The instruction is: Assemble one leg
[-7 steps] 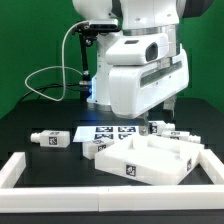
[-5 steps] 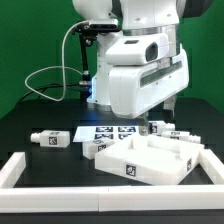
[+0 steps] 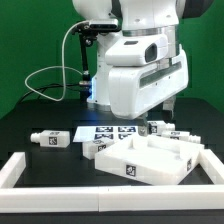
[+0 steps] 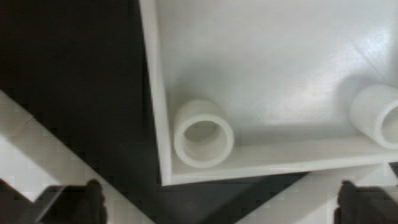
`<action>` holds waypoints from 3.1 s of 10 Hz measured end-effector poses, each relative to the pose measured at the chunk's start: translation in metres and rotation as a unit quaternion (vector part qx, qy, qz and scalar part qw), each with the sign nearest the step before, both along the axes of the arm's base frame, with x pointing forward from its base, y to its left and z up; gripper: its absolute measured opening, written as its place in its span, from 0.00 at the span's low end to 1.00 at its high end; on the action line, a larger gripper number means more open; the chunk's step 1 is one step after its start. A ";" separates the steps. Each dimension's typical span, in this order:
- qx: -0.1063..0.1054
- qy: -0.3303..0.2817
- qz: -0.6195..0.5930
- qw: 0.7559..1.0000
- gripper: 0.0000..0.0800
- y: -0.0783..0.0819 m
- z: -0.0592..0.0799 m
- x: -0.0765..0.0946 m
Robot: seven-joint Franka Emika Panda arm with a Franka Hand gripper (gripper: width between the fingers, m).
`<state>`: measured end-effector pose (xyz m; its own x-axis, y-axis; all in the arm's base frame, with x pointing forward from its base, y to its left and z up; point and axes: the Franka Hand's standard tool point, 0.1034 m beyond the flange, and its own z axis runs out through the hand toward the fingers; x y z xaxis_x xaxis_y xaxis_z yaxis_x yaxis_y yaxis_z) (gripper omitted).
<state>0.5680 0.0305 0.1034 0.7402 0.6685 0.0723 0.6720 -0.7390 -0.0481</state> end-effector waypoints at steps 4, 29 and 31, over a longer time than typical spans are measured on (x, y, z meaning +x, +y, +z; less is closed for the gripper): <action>-0.014 0.071 -0.074 0.995 0.81 -0.010 0.003 -0.029; -0.029 0.142 -0.631 0.762 0.81 -0.029 -0.064 -0.063; -0.031 0.144 -0.620 0.771 0.81 -0.029 -0.074 -0.066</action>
Offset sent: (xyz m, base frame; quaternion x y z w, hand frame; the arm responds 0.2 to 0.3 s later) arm -0.0063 -0.0042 0.0063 0.0763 -0.1268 -0.0062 0.9890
